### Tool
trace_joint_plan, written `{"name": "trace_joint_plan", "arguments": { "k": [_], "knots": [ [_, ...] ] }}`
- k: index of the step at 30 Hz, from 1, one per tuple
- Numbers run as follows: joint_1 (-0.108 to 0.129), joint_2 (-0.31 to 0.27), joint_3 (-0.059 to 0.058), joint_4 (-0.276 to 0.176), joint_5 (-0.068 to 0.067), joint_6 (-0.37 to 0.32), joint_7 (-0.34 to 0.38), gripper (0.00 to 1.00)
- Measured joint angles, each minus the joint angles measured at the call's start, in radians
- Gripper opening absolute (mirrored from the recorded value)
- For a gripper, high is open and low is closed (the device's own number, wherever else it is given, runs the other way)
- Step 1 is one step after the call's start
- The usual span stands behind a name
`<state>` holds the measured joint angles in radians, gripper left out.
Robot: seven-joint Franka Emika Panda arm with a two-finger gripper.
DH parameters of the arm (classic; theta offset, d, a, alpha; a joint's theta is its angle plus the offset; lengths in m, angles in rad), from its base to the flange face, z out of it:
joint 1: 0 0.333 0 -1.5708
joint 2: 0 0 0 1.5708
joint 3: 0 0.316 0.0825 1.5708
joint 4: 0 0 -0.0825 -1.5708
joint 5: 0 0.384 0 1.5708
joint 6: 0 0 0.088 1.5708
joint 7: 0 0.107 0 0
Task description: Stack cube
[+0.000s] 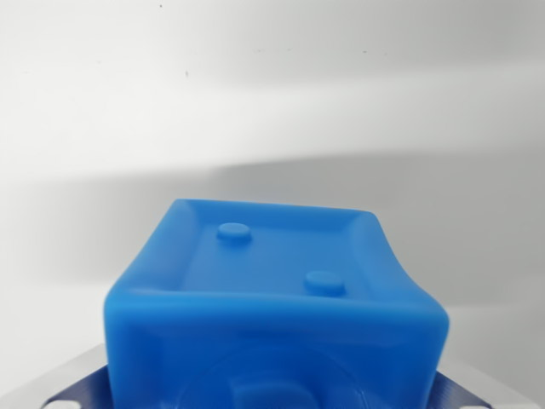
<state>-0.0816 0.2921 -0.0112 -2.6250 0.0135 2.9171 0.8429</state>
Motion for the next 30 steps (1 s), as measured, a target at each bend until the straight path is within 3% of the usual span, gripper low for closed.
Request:
{"name": "trace_joint_plan", "arguments": {
  "k": [25,30],
  "knots": [
    [0.001,-0.229,-0.003,-0.029,-0.006,-0.194,0.005,0.0],
    [0.0,-0.224,-0.003,-0.012,-0.006,-0.207,-0.004,0.0]
  ]
}}
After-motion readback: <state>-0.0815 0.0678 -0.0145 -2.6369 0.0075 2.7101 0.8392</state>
